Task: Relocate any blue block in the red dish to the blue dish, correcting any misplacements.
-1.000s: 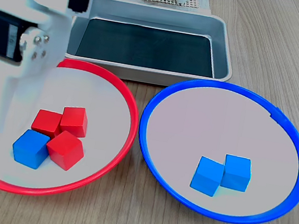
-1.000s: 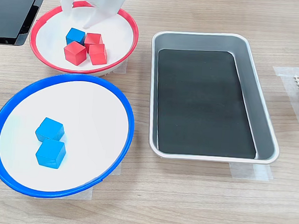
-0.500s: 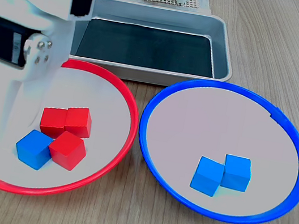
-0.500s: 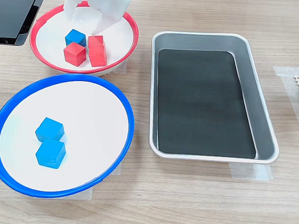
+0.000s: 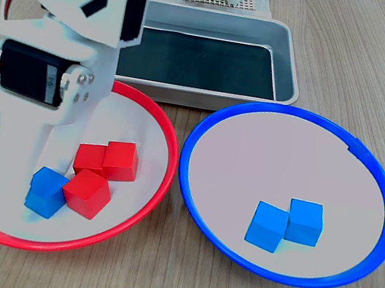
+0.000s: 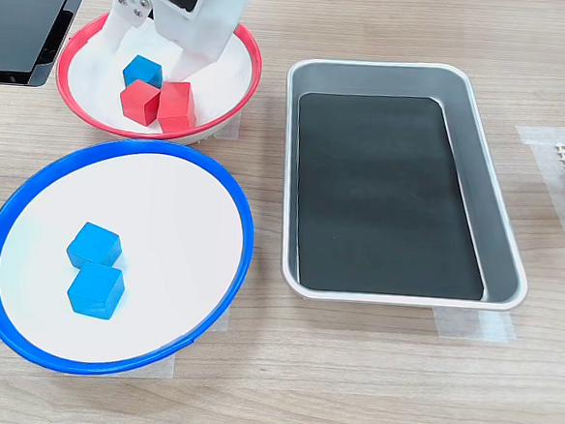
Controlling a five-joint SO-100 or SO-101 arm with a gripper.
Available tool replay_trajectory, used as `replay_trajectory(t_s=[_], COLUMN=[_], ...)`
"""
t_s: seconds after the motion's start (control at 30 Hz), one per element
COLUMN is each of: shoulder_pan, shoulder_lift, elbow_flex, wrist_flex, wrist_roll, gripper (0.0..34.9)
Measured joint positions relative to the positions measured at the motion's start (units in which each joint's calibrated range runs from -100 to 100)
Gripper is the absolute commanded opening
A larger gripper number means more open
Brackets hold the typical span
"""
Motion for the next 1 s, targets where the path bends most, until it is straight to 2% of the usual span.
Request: replay_trajectory(t_s=[0.4, 1.0], shoulder_pan=[-0.18, -0.44], shoulder_lift=[0.51, 1.11], elbow_flex=[0.00, -0.18], wrist_flex=[-0.08, 2.53], wrist_roll=[-0.29, -2.93], gripper=[16.4, 7.3])
